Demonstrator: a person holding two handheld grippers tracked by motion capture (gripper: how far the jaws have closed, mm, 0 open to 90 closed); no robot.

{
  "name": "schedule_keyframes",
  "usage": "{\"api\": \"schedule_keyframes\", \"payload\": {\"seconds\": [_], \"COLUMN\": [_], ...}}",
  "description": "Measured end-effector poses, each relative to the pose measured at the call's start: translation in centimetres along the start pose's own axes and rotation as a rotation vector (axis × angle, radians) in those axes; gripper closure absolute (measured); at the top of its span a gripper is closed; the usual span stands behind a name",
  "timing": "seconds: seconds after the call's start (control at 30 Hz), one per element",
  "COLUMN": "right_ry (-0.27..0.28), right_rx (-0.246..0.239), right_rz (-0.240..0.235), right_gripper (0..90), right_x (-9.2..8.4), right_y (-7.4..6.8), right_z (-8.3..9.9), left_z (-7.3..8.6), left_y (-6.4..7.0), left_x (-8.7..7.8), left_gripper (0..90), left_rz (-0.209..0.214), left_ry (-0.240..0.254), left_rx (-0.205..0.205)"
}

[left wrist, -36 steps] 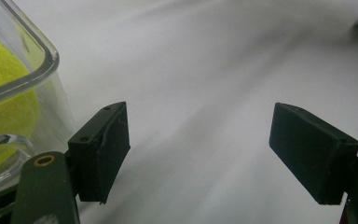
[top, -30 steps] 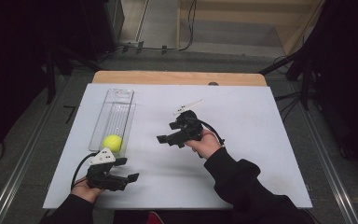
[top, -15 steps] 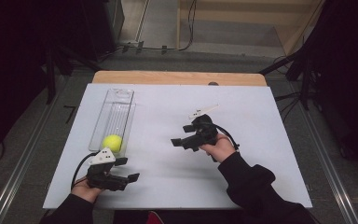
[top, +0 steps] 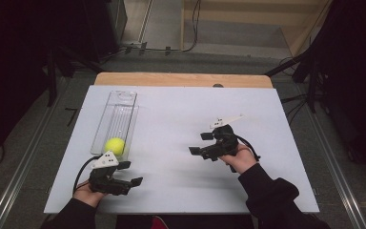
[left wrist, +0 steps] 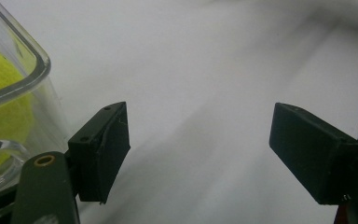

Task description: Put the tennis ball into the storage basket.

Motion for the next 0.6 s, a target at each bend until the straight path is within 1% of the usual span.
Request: {"api": "schedule_keyframes", "payload": {"seconds": [0.3,0.6], "right_ry": [-0.018,-0.014], "right_rx": [0.028,0.059], "right_rz": [0.024,0.048], "right_gripper": [16.6,16.6], "right_x": [-1.4,-2.9], "right_y": [0.9,1.7], "right_z": [1.6,3.5], "left_z": [0.0,0.0], "left_y": [0.0,0.0], "left_x": [0.0,0.0], "left_gripper": [20.8,20.8], "left_rz": [-0.001,-0.003], "left_ry": [0.002,-0.002], "left_rx": [-0.002,-0.001]}}
Point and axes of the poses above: each handheld gripper's, and its own axes: x roughly forward along the jaws, z roughly out of its underside, y roughly to its right, the point moved 2 cm from there along x, roughly forward along the jaws, and after that the axes turned 7 degrees about x, right-handed, at the moved point
